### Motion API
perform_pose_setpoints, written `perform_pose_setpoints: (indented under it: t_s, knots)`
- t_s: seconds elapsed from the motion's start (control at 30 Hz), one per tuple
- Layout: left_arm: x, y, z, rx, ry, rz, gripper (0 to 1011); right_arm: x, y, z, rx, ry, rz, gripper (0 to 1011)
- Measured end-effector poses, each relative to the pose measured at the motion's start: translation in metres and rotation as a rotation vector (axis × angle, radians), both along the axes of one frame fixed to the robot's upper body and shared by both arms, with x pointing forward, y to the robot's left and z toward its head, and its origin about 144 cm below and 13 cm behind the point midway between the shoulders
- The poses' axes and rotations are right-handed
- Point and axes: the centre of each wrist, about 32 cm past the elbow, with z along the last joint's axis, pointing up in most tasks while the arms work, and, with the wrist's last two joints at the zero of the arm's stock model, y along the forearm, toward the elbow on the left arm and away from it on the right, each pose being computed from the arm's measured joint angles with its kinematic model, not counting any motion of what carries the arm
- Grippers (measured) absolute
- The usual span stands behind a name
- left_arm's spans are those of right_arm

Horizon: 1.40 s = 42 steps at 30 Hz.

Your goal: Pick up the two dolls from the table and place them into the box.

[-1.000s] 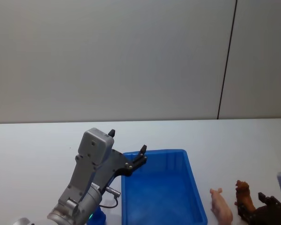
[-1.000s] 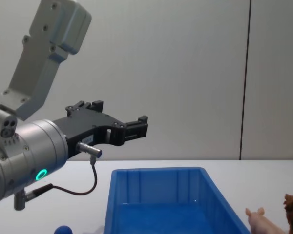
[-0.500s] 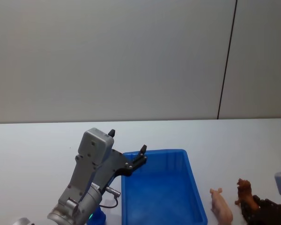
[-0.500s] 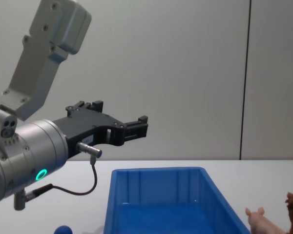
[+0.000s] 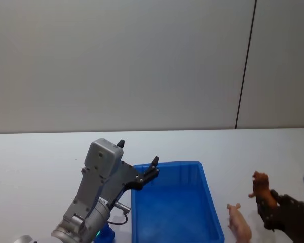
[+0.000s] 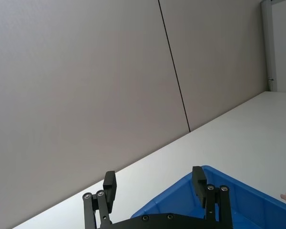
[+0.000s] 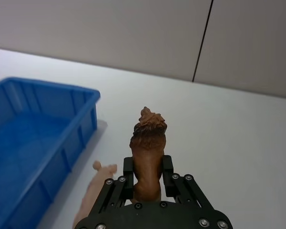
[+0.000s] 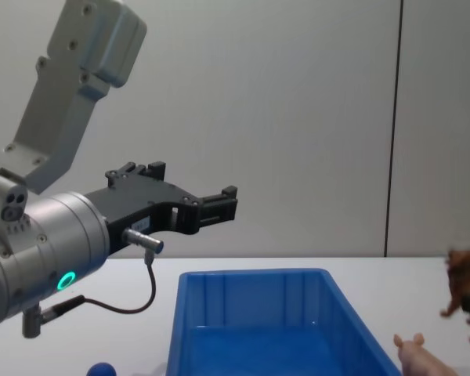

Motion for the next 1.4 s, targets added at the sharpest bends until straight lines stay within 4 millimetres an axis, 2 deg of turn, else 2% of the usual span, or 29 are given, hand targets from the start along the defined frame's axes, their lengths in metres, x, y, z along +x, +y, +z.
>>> perform_pose_setpoints:
  t_s: [0.47, 0.9, 0.97, 1.0, 1.07, 1.33, 1.4]
  knots:
    - [0.0, 0.0, 0.0, 0.0, 0.0, 0.0, 1002, 0.003, 0.013, 0.027, 0.058, -0.135, 0.146, 334]
    - [0.0, 0.0, 0.0, 0.0, 0.0, 0.0, 1002, 0.015, 0.034, 0.032, 0.097, -0.129, 0.295, 335]
    - [0.0, 0.0, 0.0, 0.0, 0.0, 0.0, 1002, 0.017, 0.037, 0.032, 0.098, -0.122, 0.313, 386]
    - [0.0, 0.0, 0.0, 0.0, 0.0, 0.0, 1002, 0.018, 0.039, 0.031, 0.098, -0.117, 0.322, 444]
    - [0.0, 0.0, 0.0, 0.0, 0.0, 0.0, 1001, 0.019, 0.04, 0.031, 0.098, -0.112, 0.329, 459]
    - [0.0, 0.0, 0.0, 0.0, 0.0, 0.0, 1001, 0.023, 0.044, 0.028, 0.091, -0.084, 0.333, 748]
    - [0.0, 0.0, 0.0, 0.0, 0.0, 0.0, 1002, 0.024, 0.044, 0.028, 0.09, -0.081, 0.327, 784]
